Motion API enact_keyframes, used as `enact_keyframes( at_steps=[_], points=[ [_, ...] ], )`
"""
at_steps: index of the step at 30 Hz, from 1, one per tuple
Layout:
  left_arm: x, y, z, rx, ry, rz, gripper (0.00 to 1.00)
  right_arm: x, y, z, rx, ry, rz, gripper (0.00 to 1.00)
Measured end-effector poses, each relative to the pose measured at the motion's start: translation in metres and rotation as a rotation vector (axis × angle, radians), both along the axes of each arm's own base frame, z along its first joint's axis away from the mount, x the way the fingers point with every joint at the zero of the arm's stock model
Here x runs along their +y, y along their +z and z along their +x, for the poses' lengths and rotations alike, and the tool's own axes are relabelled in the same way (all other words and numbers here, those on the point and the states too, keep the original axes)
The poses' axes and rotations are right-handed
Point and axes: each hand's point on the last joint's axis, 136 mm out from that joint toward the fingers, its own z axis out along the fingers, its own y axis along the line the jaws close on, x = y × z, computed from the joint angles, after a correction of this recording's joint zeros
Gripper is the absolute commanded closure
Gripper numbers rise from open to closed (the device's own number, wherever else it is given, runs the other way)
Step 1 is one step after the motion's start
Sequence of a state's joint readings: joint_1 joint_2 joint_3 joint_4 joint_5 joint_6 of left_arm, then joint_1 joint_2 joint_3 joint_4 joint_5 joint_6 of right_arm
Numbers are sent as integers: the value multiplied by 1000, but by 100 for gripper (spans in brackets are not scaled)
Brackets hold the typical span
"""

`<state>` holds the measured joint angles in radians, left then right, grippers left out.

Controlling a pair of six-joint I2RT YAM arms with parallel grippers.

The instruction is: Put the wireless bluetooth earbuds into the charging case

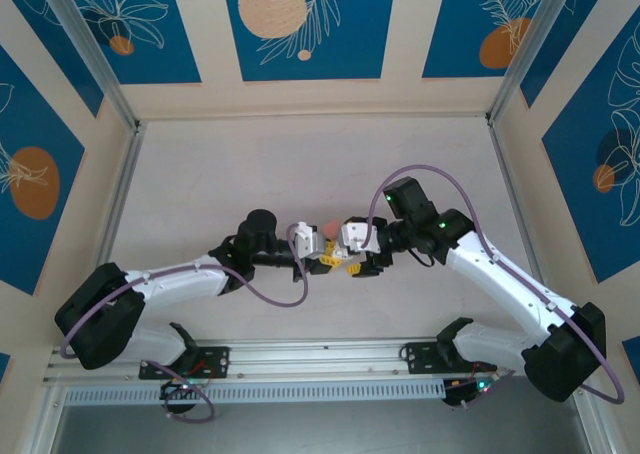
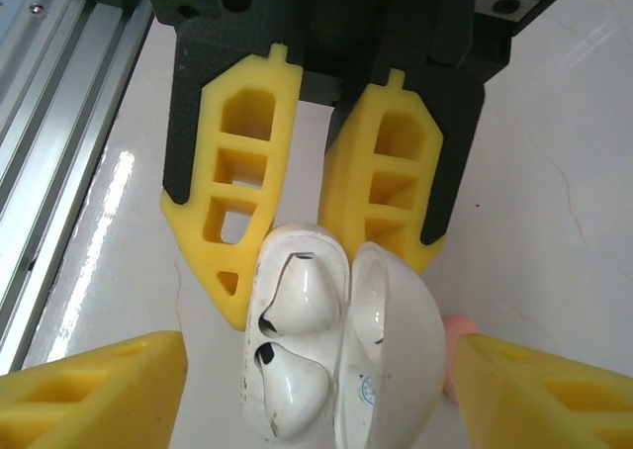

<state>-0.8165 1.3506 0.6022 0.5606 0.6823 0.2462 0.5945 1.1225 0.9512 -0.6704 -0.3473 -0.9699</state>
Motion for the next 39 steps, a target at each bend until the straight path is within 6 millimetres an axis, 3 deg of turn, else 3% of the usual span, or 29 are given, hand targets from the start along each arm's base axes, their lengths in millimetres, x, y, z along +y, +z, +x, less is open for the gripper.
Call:
enact_keyframes(
  at_steps=[13,20,26,39],
  points=[
    [-1,-2,1,-7,17,9,86,-4,11,-6,0,8,4,49],
    [1,4,5,-36,44,5,86,-14,21,-17,19,0,31,50],
    [1,6,5,-41,46,1,86,-21,29,-8,6,-43,63,49],
    [2,4,5,-40,45,6,86,-13,21,-2,54,-24,70,57]
  ],
)
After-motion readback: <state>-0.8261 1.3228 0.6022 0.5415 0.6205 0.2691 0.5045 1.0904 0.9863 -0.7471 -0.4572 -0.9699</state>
